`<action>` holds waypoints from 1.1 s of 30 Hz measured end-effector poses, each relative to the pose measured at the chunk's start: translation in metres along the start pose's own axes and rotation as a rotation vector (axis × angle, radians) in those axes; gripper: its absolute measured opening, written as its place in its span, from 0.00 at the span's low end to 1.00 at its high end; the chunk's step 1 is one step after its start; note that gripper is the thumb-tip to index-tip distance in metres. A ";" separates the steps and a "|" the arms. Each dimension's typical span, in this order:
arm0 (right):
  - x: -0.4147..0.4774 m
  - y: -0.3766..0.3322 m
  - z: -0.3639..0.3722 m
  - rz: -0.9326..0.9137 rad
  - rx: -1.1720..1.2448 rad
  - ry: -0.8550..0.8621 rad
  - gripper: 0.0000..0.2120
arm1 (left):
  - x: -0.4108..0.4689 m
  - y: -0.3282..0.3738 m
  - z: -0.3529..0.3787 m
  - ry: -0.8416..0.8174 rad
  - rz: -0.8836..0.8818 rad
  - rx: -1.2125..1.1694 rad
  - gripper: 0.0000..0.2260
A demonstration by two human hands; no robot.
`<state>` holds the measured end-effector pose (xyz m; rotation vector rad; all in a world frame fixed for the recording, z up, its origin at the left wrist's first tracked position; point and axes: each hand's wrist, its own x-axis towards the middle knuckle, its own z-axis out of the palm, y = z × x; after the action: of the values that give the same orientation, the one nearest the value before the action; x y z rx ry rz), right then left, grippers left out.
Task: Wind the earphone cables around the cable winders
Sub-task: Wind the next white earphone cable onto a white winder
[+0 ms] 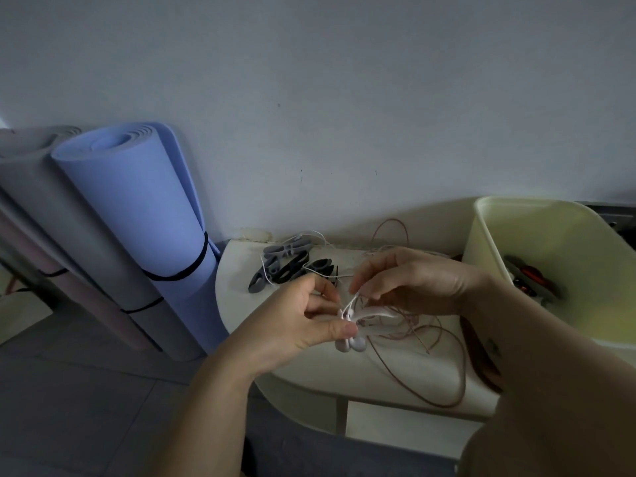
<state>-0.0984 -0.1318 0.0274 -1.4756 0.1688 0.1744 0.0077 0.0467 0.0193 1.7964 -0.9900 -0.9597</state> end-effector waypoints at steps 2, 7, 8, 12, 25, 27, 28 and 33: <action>-0.001 0.000 -0.001 -0.018 0.042 0.027 0.06 | -0.001 0.002 0.001 0.002 0.011 -0.011 0.25; 0.008 0.007 0.007 -0.017 -0.035 0.154 0.05 | -0.003 0.008 0.008 -0.012 0.074 -0.031 0.20; 0.010 0.008 0.009 -0.008 -0.050 0.170 0.07 | -0.003 0.008 0.010 -0.005 0.087 -0.026 0.19; 0.013 0.011 0.008 -0.034 -0.137 0.242 0.04 | -0.003 0.005 0.007 0.043 0.133 -0.008 0.20; 0.020 0.018 0.008 0.002 0.047 0.258 0.08 | 0.000 0.004 0.000 0.193 0.167 -0.094 0.19; 0.021 0.020 0.010 0.025 0.043 0.263 0.08 | 0.000 0.002 -0.002 0.219 0.167 -0.109 0.16; 0.022 0.020 0.011 0.021 0.046 0.272 0.06 | 0.000 0.001 -0.003 0.239 0.161 -0.115 0.14; 0.024 0.018 0.026 -0.045 -0.034 0.393 0.08 | 0.009 -0.008 -0.002 0.363 0.067 -0.367 0.08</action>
<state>-0.0790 -0.1037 0.0074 -1.5345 0.4509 -0.1532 0.0151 0.0416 0.0110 1.5448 -0.5975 -0.6875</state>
